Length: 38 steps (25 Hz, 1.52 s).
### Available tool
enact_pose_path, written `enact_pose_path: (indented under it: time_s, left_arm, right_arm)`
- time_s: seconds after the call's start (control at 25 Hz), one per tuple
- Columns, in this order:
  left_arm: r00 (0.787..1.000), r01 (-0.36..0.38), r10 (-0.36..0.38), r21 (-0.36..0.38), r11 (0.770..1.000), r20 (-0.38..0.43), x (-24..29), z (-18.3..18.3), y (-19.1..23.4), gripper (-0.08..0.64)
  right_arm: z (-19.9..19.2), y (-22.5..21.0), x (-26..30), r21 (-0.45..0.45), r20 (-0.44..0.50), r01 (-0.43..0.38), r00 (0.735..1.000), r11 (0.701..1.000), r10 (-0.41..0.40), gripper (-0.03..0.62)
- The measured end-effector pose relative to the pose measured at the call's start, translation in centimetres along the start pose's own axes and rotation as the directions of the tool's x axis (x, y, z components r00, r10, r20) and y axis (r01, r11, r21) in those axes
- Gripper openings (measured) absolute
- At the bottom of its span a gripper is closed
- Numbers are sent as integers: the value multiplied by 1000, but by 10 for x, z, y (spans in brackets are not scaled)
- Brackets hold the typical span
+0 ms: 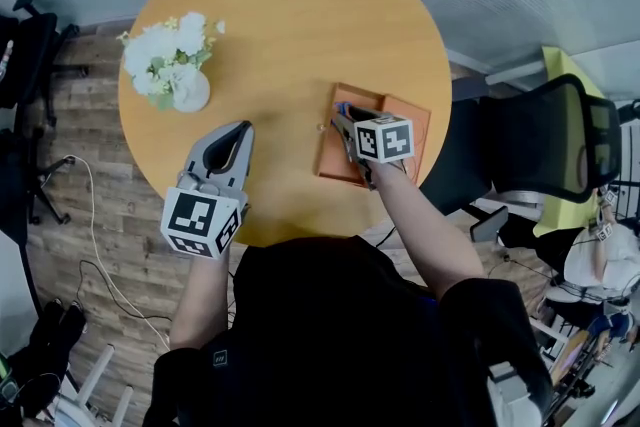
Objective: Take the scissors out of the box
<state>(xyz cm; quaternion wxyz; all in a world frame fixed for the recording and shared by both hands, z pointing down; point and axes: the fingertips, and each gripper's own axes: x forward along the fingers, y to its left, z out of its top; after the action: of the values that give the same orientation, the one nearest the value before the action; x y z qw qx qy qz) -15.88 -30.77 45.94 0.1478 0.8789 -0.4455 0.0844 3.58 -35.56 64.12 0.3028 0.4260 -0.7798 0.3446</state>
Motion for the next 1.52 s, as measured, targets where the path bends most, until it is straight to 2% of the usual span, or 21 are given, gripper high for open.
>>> enact_pose_path:
  time_s: [0.28, 0.72, 0.88, 1.12, 1.28, 1.4, 1.52]
  left_arm:
    - [1000, 8, -8, -23, 1000, -9, 2, -10, 12, 14]
    - [1000, -23, 23, -93, 995, 3, -2, -28, 35, 14]
    - [1000, -24, 26, -112, 993, 13, -6, -34, 42, 14]
    - [999, -19, 23, -145, 989, 23, -12, -43, 48, 14]
    - [1000, -17, 21, -165, 986, 23, -15, -47, 53, 14]
    - [1000, -17, 20, -168, 986, 18, -18, -49, 55, 14]
    - [1000, -12, 14, -168, 986, 12, -20, -50, 56, 14]
  right_arm:
    - [-14, -21, 25, 6, -89, 107, 990, 994, -106, 137]
    - [-19, -41, 49, 21, -204, 206, 959, 978, -197, 124]
    - [-25, -45, 56, 11, -264, 225, 940, 974, -214, 123]
    - [-40, -51, 69, 97, -377, 224, 910, 970, -173, 120]
    - [-43, -55, 72, 51, -416, 262, 883, 964, -218, 112]
    - [-43, -55, 72, 38, -424, 268, 877, 963, -227, 107]
    - [-42, -55, 71, 22, -403, 270, 884, 963, -238, 106]
